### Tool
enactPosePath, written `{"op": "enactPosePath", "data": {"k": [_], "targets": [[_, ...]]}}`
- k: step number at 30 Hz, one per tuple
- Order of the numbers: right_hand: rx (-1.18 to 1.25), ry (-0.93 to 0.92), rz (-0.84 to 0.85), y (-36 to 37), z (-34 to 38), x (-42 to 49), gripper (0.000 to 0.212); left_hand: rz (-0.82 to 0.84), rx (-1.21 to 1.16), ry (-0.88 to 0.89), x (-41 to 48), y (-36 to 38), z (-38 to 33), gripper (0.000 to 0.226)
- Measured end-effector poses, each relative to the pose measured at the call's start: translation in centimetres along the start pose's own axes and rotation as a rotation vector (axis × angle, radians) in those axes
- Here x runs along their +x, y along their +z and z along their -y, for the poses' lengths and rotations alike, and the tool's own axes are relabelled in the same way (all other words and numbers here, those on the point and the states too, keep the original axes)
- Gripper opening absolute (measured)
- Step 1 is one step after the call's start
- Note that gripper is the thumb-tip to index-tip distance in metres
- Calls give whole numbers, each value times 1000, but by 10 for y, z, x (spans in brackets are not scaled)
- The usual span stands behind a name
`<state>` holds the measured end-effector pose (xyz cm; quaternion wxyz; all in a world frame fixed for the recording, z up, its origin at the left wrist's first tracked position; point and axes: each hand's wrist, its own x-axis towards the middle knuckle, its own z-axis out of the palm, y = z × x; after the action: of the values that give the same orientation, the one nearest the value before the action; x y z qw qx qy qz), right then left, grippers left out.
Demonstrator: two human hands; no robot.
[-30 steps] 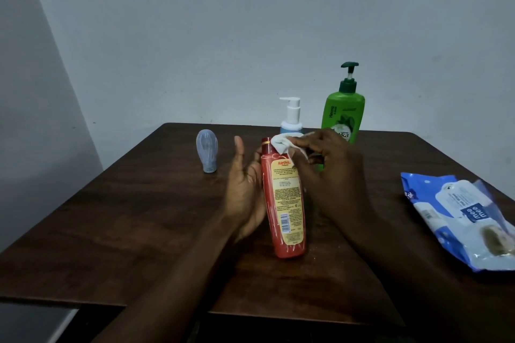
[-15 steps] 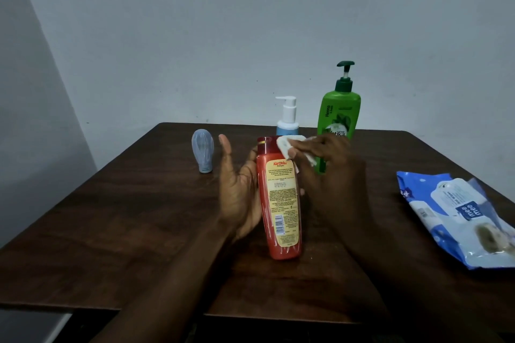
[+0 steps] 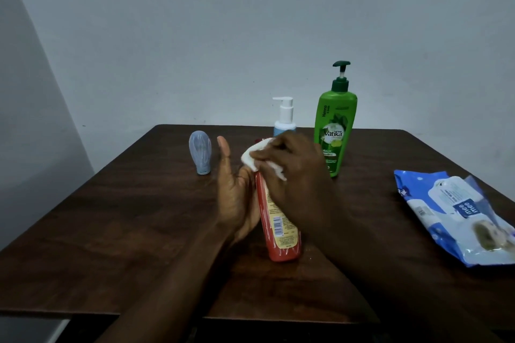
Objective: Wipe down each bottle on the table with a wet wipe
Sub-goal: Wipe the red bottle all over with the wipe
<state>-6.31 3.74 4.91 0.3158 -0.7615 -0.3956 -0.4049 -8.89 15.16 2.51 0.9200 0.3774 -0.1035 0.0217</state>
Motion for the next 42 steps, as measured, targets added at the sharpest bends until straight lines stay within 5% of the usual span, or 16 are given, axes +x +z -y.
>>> {"op": "enactPosePath", "data": {"k": [5,18,24,33,42], "targets": [[150,255,-26,-19,-29,1,19,-30,73,-26,4,-4,-2,89],[123,74,253,-37,-30,-58,20,-75,121,-100,7,-12,0,68],[228,154,444,-44,-30,-91,22,-61,149,-117,8,-13,-1,63],[186,172,99,-24,-24,0,33,-136,107,-110,5,-14,-3,59],[98,0,184,-18,-19,-20,20,-103,57,-135,7,-16,-3,63]]}}
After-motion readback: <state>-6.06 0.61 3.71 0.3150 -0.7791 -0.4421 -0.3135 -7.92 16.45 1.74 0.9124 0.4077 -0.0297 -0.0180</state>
